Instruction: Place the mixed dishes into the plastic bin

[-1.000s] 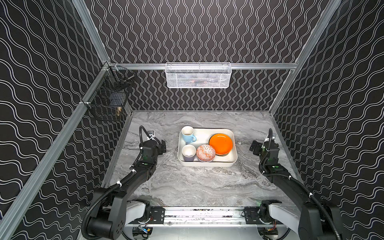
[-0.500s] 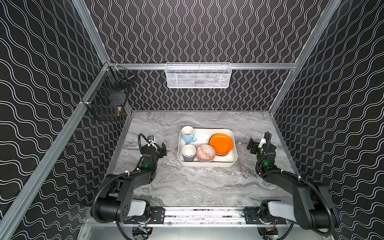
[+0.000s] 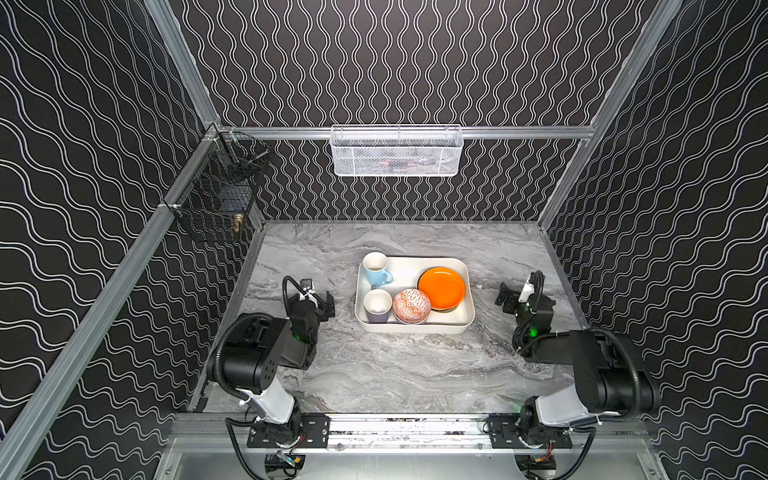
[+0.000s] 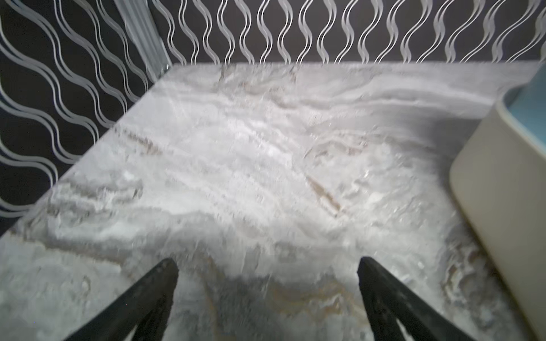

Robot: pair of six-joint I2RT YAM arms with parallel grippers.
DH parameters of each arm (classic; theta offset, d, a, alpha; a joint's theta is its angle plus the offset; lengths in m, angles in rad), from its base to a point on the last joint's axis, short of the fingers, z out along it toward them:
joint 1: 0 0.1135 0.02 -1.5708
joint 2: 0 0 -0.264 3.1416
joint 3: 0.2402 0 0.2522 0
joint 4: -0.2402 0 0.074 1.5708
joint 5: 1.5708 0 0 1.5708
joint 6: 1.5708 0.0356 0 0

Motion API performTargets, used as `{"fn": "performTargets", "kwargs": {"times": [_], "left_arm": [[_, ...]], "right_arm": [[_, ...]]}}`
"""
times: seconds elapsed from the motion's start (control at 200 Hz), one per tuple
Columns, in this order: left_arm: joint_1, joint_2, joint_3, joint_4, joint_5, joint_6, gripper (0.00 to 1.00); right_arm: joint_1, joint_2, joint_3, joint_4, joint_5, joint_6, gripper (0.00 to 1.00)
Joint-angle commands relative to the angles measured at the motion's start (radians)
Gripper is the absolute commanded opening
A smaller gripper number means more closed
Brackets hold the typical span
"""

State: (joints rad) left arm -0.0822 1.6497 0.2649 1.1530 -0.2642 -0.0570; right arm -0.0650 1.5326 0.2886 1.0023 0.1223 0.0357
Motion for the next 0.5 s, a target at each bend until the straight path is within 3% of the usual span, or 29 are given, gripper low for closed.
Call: {"fn": "performTargets", "kwargs": {"times": [0.0,0.495], "left_arm": [[0.0,0.005,0.004,0.091,0.015,0.023,0.99],[-0.014,0.001,-0.007,0.112,-0.008,0.038,0.99]], "right_arm": [[-0.001,-0.002,-0.003,0.115,-0.095,-0.015,1.0],[0.026,-0.022,-0.006,0.086,-0.046,-0.032,1.0]]}}
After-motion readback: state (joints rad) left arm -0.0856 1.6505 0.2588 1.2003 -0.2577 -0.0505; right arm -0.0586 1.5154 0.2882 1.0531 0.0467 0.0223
